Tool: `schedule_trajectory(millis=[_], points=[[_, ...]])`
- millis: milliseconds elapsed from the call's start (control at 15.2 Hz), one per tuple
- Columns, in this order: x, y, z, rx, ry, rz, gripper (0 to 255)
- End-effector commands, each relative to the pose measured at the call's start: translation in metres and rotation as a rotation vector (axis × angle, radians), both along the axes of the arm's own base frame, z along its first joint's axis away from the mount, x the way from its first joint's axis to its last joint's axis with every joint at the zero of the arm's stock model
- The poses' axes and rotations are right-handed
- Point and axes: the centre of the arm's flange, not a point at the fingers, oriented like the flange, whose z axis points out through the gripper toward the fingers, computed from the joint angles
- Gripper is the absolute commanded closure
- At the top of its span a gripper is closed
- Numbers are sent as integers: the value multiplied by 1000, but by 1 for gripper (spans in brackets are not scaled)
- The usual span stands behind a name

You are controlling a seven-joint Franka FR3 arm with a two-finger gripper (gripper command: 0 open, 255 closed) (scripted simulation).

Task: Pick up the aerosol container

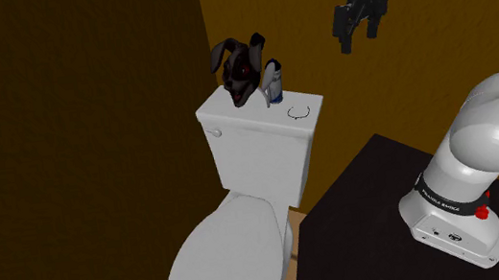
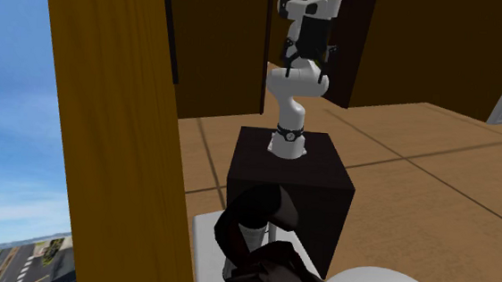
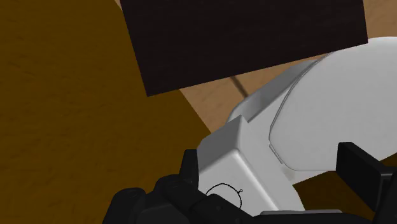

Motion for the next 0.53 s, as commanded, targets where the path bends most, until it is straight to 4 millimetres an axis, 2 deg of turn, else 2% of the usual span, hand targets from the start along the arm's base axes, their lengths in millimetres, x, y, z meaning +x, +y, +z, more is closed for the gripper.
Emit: schedule_trajectory(millis=[0, 462], points=[[0, 0, 0, 0, 0, 0, 0], [60, -20, -48, 32, -117, -94, 0]])
